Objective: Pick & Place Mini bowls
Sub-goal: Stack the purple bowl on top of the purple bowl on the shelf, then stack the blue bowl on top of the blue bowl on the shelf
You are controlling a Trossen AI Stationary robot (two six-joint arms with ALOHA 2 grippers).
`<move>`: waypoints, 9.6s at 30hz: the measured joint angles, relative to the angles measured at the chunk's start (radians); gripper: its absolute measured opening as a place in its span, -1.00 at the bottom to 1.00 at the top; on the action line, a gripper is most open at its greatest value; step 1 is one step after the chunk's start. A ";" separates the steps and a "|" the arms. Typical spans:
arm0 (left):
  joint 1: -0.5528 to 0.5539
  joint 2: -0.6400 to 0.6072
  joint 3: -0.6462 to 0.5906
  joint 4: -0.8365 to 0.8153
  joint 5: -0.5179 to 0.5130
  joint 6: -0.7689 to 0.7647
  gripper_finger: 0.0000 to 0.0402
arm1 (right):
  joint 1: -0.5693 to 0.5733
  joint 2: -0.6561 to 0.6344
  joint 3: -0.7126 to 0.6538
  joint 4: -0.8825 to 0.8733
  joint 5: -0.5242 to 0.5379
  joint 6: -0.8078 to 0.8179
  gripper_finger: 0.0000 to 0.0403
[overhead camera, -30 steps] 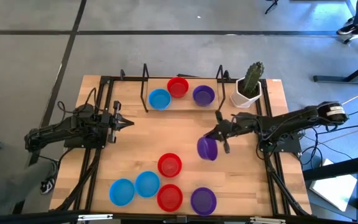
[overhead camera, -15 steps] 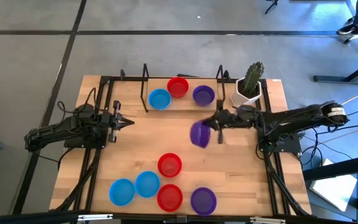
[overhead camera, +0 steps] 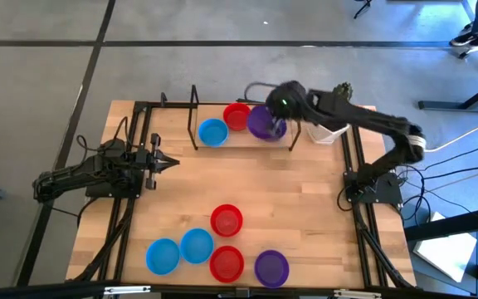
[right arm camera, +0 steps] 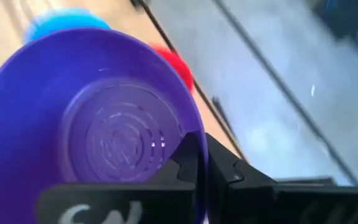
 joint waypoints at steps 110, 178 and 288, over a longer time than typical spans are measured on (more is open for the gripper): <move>0.000 0.000 0.000 0.000 0.001 0.002 -0.95 | 0.354 -0.684 -0.512 0.633 -0.318 -0.168 -0.99; -0.771 1.663 0.943 -0.618 -0.285 -0.558 0.25 | 0.364 -1.076 -1.361 1.329 -0.613 -0.028 -0.90; 0.376 1.768 1.407 -0.961 -0.282 -0.078 -0.98 | 0.364 -1.075 -1.361 1.256 -0.611 -0.074 -0.90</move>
